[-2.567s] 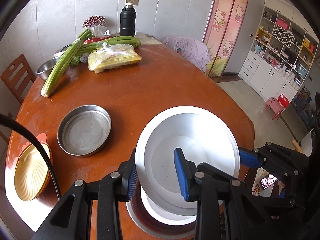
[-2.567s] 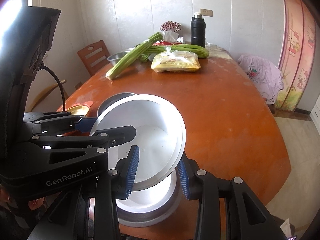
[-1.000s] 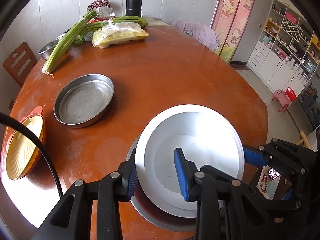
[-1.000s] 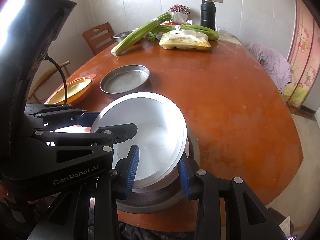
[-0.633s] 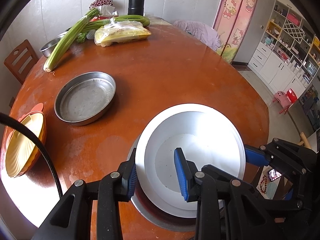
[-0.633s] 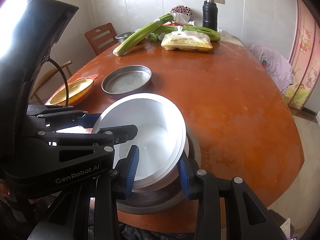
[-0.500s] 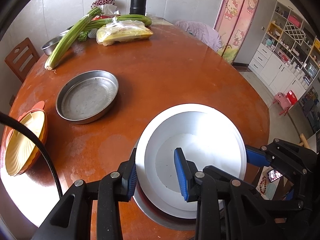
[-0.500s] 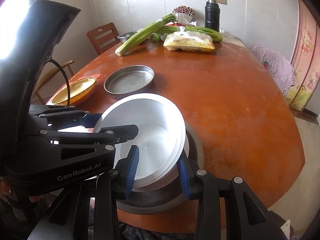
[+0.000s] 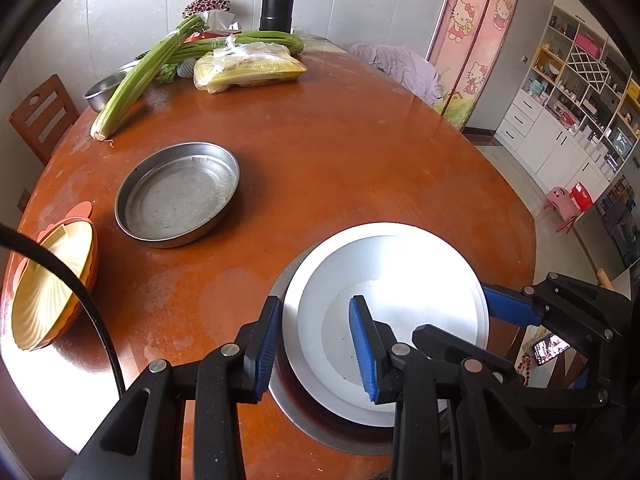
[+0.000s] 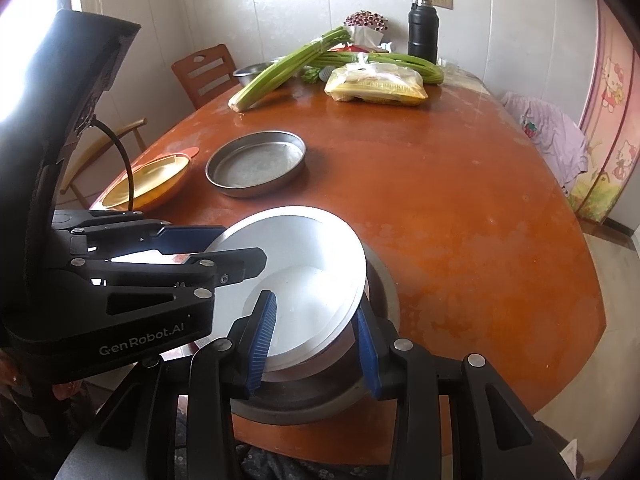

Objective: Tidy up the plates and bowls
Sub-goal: 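Lower the smaller bowl into the larger red-and-white bowl with the left tool, then open the left tool and pull it back from the nested bowls, then reach the left tool to the flat steel pan and grip its rim, then lift the steel pan with the left tool and carry it over the yellow plate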

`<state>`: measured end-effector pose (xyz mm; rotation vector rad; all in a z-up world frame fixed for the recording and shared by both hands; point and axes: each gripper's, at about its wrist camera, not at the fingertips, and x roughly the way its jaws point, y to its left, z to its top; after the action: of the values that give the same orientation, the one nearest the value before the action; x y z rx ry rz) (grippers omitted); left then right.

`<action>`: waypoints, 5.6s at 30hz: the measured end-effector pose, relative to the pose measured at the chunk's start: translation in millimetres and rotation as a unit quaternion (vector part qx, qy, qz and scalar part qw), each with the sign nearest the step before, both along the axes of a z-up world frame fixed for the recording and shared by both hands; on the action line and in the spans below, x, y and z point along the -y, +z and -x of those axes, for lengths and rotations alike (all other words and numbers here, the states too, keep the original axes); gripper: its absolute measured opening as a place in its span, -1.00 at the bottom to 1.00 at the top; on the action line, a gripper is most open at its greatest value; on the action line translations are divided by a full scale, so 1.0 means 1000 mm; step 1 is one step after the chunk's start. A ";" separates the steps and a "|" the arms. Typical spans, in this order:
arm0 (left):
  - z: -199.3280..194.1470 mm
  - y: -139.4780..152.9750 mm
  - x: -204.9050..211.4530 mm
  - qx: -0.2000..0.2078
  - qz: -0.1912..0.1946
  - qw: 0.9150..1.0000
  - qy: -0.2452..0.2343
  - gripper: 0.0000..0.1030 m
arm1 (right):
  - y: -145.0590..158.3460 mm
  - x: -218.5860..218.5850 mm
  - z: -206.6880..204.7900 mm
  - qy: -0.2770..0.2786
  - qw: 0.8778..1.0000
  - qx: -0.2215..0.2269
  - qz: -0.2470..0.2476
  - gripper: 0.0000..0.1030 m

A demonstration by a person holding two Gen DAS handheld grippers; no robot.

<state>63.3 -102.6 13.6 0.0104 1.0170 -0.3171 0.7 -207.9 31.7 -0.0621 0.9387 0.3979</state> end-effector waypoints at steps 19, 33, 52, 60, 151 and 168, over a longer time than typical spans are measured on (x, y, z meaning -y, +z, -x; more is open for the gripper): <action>0.007 0.011 -0.007 0.019 -0.001 1.000 0.001 -0.17 | 0.008 0.007 -0.006 -0.016 1.000 0.001 -0.010 -0.22; 0.003 0.016 -0.019 0.027 -0.001 1.000 0.015 -0.04 | 0.016 0.009 -0.015 -0.023 1.000 0.008 -0.017 -0.22; -0.033 0.024 -0.063 0.039 -0.005 0.998 0.056 0.01 | 0.030 -0.030 -0.065 0.014 1.000 0.008 -0.016 -0.21; -0.060 0.030 -0.085 0.039 -0.009 0.997 0.069 0.02 | 0.045 -0.047 -0.094 0.023 1.000 0.009 -0.010 -0.21; -0.099 0.051 -0.173 0.032 -0.025 0.991 0.128 -0.26 | 0.051 -0.151 -0.155 0.094 0.994 -0.044 0.032 -0.32; -0.054 0.056 -0.247 0.048 -0.012 0.982 0.183 -0.26 | 0.060 -0.229 -0.121 0.141 0.989 -0.032 0.037 -0.31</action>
<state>117.1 144.8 69.1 -0.1376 0.9063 0.0304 121.4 20.9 91.6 -0.2530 1.0108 0.6287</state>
